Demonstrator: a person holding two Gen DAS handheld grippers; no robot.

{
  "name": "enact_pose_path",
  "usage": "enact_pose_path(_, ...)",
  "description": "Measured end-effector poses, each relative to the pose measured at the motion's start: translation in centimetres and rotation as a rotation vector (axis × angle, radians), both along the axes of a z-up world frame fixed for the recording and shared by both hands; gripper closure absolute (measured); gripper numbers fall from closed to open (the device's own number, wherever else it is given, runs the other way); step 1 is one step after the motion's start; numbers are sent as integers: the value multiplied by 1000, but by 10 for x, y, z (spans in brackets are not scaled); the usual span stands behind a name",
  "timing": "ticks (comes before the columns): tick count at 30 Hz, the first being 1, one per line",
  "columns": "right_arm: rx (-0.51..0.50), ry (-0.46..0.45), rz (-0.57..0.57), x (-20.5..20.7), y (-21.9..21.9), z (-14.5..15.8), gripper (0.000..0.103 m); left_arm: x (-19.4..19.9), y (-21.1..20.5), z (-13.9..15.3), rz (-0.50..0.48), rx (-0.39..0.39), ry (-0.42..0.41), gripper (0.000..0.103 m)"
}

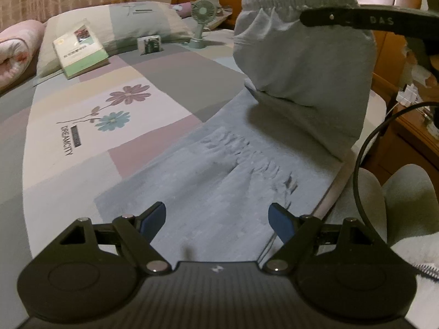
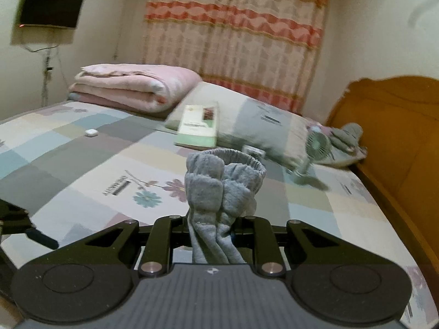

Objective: Fold clothes
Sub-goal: 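Lift the held waistband up off the bed with the right gripper, then fold the waistband over onto the cuffs and open the right gripper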

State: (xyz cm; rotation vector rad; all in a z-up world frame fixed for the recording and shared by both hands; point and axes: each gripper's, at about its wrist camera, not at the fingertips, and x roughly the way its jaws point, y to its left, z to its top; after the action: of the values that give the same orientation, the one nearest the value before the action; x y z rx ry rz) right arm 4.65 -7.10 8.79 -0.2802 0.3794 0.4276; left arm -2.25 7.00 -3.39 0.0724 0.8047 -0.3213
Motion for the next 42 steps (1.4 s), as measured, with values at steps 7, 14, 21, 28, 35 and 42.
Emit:
enact_pose_path(7, -40, -4, 93, -11, 38, 1, 80, -12, 17, 5, 40, -11, -23, 21)
enact_pose_path(14, -96, 0, 175, -24, 73, -9, 80, -25, 30, 2, 49, -7, -27, 21)
enact_pose_path(21, -274, -35, 224, -39, 115, -38, 80, -35, 47, -3, 94, -17, -22, 21)
enact_pose_path(28, -346, -4, 287, -45, 143, -65, 80, -43, 68, -7, 155, -28, -12, 21)
enact_pose_path(35, -358, 52, 344, -44, 155, -73, 80, -49, 87, -9, 218, -45, -9, 21)
enact_pose_path(42, -345, 159, 408, -37, 163, -82, 78, -51, 92, -13, 245, -52, 2, 21)
